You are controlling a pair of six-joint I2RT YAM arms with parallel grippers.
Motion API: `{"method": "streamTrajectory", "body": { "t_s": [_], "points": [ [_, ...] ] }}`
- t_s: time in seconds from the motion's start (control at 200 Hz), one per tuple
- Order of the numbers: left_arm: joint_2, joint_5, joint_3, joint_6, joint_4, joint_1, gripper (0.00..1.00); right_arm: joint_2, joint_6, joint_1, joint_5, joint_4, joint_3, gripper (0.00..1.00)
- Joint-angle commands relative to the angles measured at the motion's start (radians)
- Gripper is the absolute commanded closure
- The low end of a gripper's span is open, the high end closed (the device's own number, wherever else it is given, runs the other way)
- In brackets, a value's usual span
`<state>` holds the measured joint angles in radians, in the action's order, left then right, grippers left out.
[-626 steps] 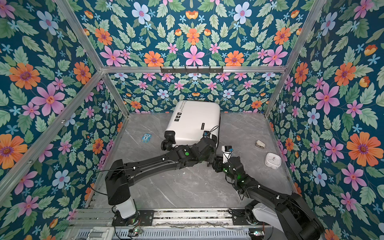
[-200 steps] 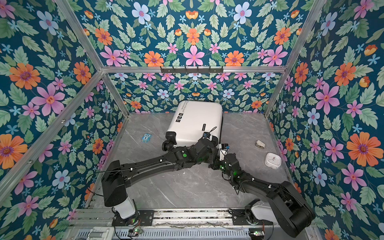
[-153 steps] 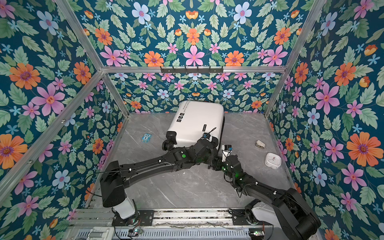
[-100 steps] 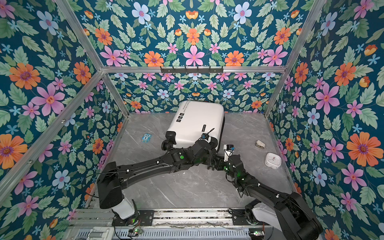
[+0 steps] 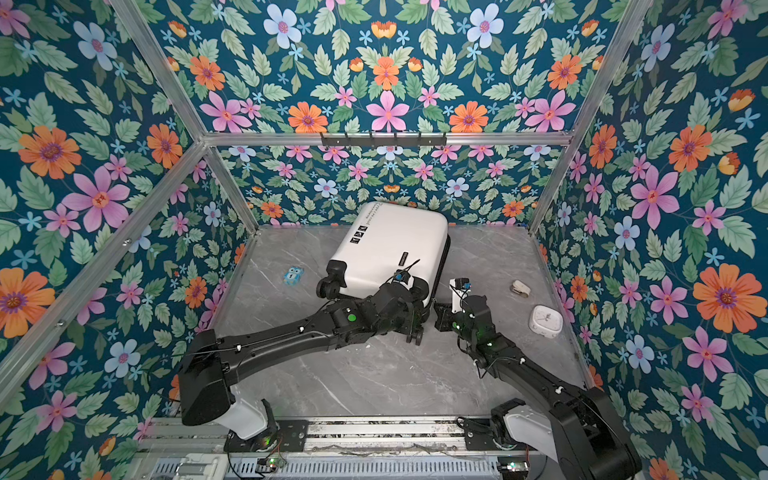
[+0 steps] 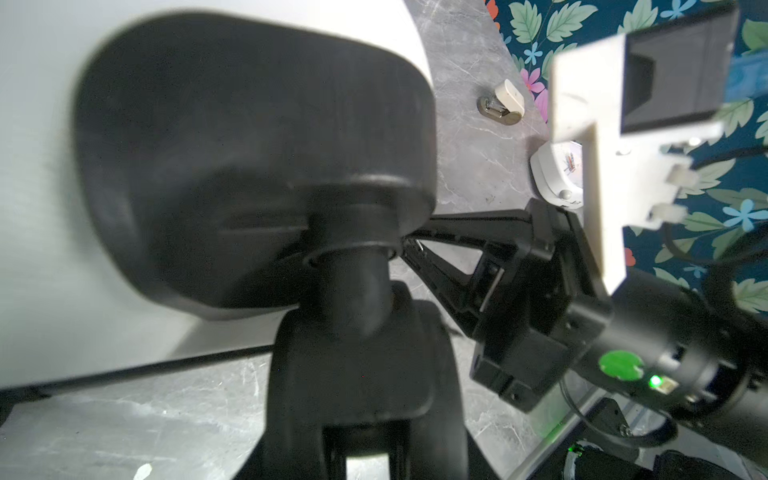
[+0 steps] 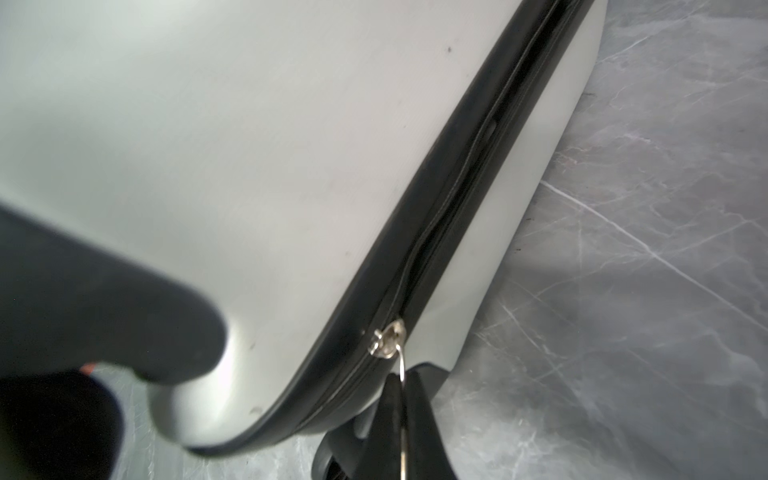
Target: Pack the luggage
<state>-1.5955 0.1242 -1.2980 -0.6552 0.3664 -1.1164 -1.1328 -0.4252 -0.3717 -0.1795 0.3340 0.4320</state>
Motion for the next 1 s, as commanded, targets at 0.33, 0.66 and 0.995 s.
{"method": "streamTrajectory", "body": {
  "t_s": [0.33,0.66,0.995],
  "points": [
    [0.071,-0.018,0.033,0.035,-0.061,-0.005,1.00,-0.169,0.035,0.098,0.052,-0.028,0.150,1.00],
    [0.090,-0.035,0.055,0.043,-0.066,-0.007,1.00,-0.315,0.036,0.173,0.028,-0.038,0.293,1.00],
    [0.113,-0.042,0.081,0.048,-0.066,-0.008,1.00,-0.441,0.034,0.247,0.021,-0.047,0.417,1.00]
  ]
}}
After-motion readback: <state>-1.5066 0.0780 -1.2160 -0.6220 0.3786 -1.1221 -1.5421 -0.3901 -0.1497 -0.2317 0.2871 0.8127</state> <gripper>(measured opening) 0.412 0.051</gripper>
